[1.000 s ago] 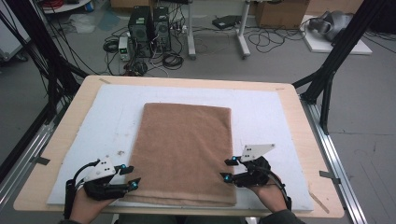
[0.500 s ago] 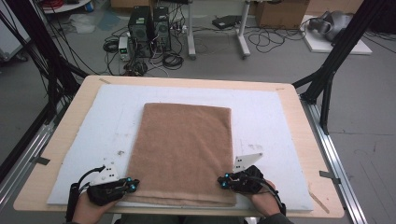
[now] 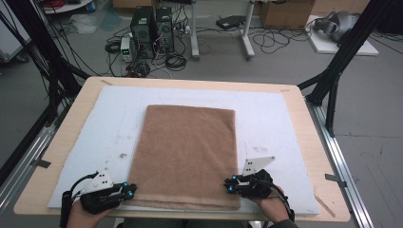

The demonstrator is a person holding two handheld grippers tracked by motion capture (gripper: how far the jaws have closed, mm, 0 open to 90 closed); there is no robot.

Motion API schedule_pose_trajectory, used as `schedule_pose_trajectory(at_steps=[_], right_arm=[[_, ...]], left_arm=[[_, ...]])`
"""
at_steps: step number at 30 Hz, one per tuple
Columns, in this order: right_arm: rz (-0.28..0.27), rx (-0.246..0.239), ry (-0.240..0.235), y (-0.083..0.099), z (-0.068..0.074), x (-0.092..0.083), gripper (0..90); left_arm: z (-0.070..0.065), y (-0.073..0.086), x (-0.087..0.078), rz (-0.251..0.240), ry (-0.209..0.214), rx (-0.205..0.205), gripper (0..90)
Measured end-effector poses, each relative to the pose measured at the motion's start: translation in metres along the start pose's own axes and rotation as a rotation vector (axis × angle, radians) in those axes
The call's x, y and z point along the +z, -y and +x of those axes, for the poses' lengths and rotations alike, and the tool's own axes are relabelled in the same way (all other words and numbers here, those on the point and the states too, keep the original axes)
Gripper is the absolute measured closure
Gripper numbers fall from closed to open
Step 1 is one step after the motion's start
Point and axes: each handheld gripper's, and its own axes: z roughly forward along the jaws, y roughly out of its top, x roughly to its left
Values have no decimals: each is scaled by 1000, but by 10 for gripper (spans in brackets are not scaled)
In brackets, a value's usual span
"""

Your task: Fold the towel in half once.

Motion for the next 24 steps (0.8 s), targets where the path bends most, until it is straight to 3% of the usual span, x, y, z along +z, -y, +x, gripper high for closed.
schedule_pose_trajectory(at_steps=[4,6,12,16,19,24], right_arm=[[-16,19,0,-6,-6,-2,617],[-25,34,8,-10,-10,-3,540],[-60,80,91,-19,-20,-12,311],[-75,112,122,-21,-29,-20,260],[-103,129,138,-24,-34,-25,218],[-127,130,162,-31,-37,-32,199]], left_arm=[[1,-10,1,-35,-4,16,685],[3,-15,3,-44,-3,25,685],[8,-29,7,-70,-13,16,539],[15,-38,9,-68,-24,1,391],[19,-44,11,-67,-63,-4,260],[30,-53,16,-58,-80,-21,185]])
